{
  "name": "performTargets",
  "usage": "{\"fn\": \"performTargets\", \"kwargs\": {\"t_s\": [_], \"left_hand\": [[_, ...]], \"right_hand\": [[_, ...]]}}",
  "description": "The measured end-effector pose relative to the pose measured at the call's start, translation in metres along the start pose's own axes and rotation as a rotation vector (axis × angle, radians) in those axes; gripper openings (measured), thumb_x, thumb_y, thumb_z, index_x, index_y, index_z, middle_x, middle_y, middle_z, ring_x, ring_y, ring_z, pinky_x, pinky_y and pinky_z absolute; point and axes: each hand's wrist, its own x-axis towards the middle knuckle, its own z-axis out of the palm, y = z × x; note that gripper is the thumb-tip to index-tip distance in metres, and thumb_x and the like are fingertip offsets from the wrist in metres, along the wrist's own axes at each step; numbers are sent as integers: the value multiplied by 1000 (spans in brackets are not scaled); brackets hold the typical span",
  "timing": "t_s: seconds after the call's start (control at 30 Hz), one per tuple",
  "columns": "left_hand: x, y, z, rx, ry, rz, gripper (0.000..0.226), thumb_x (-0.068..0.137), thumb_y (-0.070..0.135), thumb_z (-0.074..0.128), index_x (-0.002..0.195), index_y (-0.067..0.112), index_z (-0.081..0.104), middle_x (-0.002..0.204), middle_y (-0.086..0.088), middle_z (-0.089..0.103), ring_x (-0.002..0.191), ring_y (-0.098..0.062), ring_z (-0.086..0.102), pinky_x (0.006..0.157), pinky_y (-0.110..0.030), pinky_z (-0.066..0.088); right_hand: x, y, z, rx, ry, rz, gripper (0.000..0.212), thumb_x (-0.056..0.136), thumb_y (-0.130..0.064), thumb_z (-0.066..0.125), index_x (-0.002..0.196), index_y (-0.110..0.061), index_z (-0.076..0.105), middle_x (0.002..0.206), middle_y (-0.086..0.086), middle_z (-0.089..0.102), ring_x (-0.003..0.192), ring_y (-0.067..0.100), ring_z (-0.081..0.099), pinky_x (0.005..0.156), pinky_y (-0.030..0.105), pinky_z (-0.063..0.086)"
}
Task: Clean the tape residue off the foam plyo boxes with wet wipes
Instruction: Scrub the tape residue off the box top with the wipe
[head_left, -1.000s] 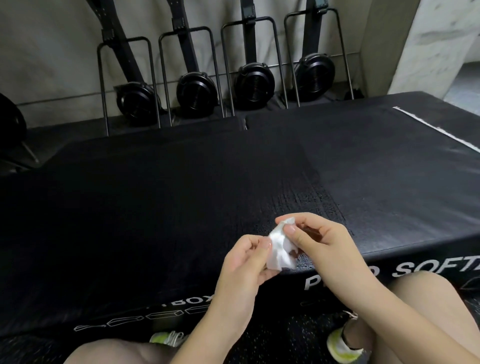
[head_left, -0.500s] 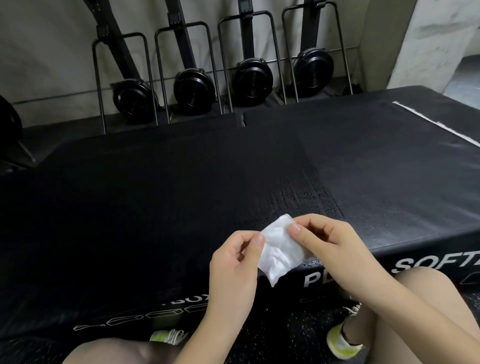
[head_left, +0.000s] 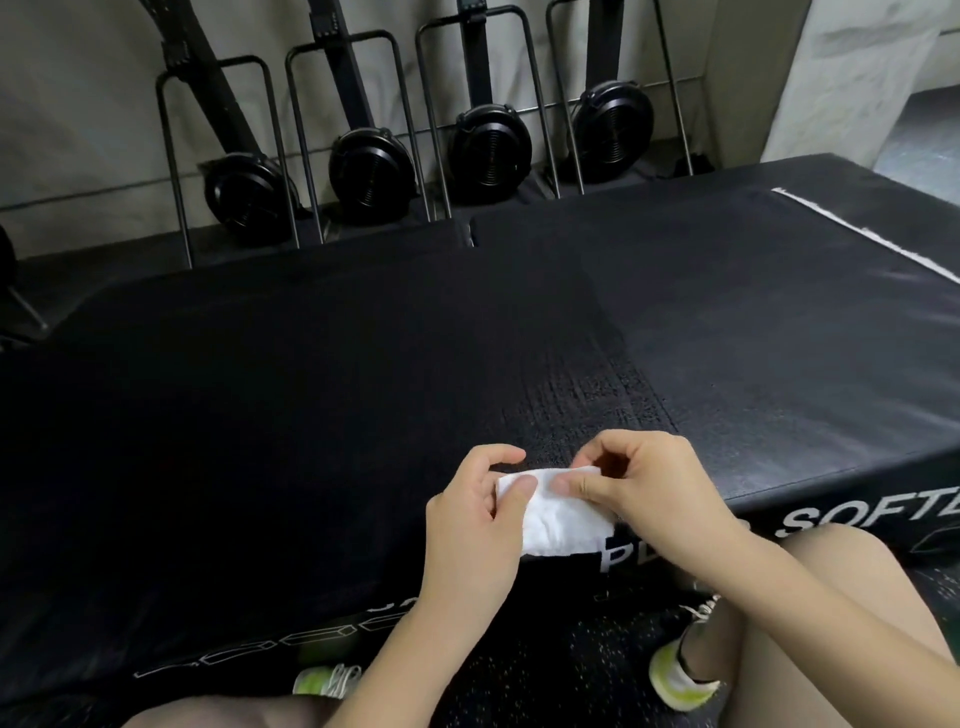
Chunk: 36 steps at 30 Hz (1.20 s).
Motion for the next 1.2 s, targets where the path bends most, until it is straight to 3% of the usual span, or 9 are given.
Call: {"fn": "performTargets", "kwargs": {"t_s": [0.07,0.13,0.23,0.33,0.43,0.57,0.73,1.03,1.2], "left_hand": [[7,-13,5,167,-23,79,16,96,25,60,105,39,61,72,7,62,67,-4,57,65,-19,46],[13,-24,9,332,-80,164,16,98,25,56,109,35,61,95,16,62,91,-1,57,79,-17,44],[19,-41,16,678,-38,346,19,91,23,64,109,31,64,124,12,53,115,-11,46,93,-33,42],[18,-46,17,710,-11,480,16,86,13,68,95,26,70,108,12,58,102,-16,47,83,-37,44],[11,-48,14,787,-92,574,14,92,20,56,88,26,67,94,17,60,90,-11,51,79,-37,44],[3,-47,15,834,-110,572,18,97,35,51,98,31,68,96,18,62,93,-6,57,85,-34,37],[26,-54,22,891,-67,581,22,96,32,49,109,31,67,108,19,63,102,-4,57,89,-34,38],[138,-61,34,1008,-83,444,27,97,28,48,112,24,70,111,10,69,103,-16,59,81,-42,42],[124,-39,26,1082,-169,461,11,93,28,55,90,27,66,80,10,60,79,-17,51,69,-38,39]], "right_hand": [[13,11,2,-158,-9,-13,36,68,-49,89,63,-25,63,54,-12,59,52,3,50,50,19,37],[25,24,7,-382,-39,-27,45,68,-62,83,62,-28,54,60,-10,59,60,5,53,55,27,40],[35,42,15,-618,67,-254,36,78,-53,79,71,-31,52,71,-10,55,68,18,56,64,33,36],[29,57,22,-606,183,-526,19,86,-29,77,97,-18,67,94,-3,60,83,23,56,73,39,47],[10,68,29,-551,15,-661,15,101,-26,61,107,-15,69,112,-2,62,98,20,58,89,32,49],[-3,85,35,-569,-17,-635,23,102,-35,57,111,-21,72,118,-9,66,109,14,61,97,28,47],[22,81,37,-635,26,-584,31,100,-44,54,112,-24,74,118,-11,69,105,13,63,91,31,49],[143,75,37,-653,-72,-497,31,98,-41,59,104,-17,78,104,-4,73,95,23,65,83,36,54],[127,79,36,-644,-117,-480,39,98,-50,48,102,-26,78,108,-11,72,92,19,62,82,36,52]]}}
